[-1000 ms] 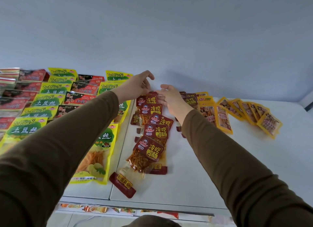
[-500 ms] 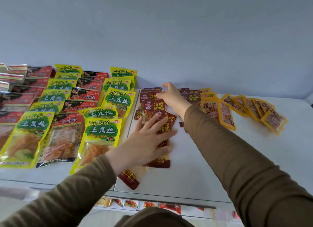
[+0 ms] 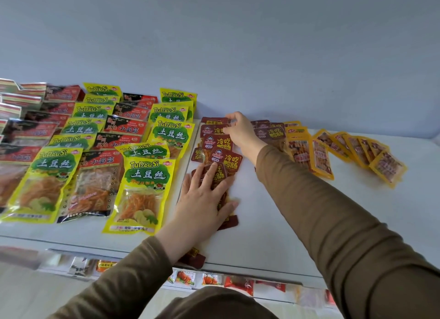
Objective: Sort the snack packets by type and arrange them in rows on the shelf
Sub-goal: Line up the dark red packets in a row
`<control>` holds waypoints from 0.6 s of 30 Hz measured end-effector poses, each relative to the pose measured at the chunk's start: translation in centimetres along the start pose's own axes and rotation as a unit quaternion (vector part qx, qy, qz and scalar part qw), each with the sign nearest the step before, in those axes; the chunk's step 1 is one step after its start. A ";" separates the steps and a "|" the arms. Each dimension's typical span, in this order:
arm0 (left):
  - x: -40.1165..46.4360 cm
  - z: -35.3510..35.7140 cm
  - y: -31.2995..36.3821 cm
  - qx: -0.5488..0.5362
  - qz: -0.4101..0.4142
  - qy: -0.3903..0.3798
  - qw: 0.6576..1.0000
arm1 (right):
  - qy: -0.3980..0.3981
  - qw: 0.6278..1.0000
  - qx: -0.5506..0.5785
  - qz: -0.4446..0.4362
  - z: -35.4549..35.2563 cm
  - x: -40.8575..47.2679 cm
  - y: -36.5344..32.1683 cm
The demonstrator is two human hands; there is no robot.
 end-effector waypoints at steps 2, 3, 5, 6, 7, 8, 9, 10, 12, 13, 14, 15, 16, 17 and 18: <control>-0.1 0.0 -0.1 0.004 -0.015 0.007 1.000 | 0.027 0.999 0.028 0.005 0.2 -0.5 0.3; -0.2 0.0 -0.2 0.010 -0.025 0.011 1.000 | 0.039 0.998 0.040 0.008 0.3 -0.7 0.5; -0.2 -0.2 -0.2 0.012 -0.038 0.025 0.999 | 0.055 0.997 0.061 0.010 0.4 -0.9 0.6; -0.1 -0.4 0.0 0.008 -0.033 0.032 0.999 | 0.058 0.996 0.066 0.009 0.4 -1.0 0.6; 0.1 -0.6 0.3 0.003 -0.021 0.039 0.999 | 0.058 0.996 0.066 0.005 0.3 -1.0 0.6; 0.4 -0.7 0.5 0.002 -0.009 0.044 0.999 | 0.057 0.996 0.064 0.002 0.2 -1.0 0.5; 0.9 -0.8 0.7 0.004 -0.001 0.044 0.999 | 0.056 0.996 0.064 0.000 0.1 -1.0 0.5; 1.3 -0.7 0.8 0.008 0.001 0.037 0.999 | 0.056 0.996 0.064 -0.001 0.1 -1.0 0.5; 1.8 -0.2 0.6 0.011 -0.004 0.016 1.000 | 0.059 0.996 0.067 -0.003 0.0 -1.1 0.4; 1.7 0.0 0.5 0.009 -0.011 0.012 1.000 | 0.058 0.996 0.069 -0.004 0.1 -1.1 0.4; 1.6 0.2 0.3 0.005 -0.019 0.013 1.000 | 0.057 0.996 0.072 -0.007 0.2 -1.1 0.4; 1.4 0.3 0.1 0.002 -0.027 0.015 1.000 | 0.055 0.996 0.070 -0.013 0.3 -1.0 0.4; 1.2 0.5 -0.1 0.000 -0.034 0.017 0.999 | 0.053 0.996 0.065 -0.018 0.4 -1.0 0.5; 1.1 0.6 -0.2 -0.001 -0.040 0.018 0.999 | 0.050 0.997 0.058 -0.023 0.4 -1.0 0.5; 1.1 0.6 -0.2 -0.001 -0.043 0.018 0.999 | 0.048 0.997 0.055 -0.026 0.5 -0.9 0.5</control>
Point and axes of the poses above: each hand's wrist, its own x-axis towards the middle knuckle, its own z-axis out of the palm, y = z × x, the point moved 8 cm from there along x, towards the middle knuckle, and after that the axes turned 10 degrees about -z, right-handed, at the moved point
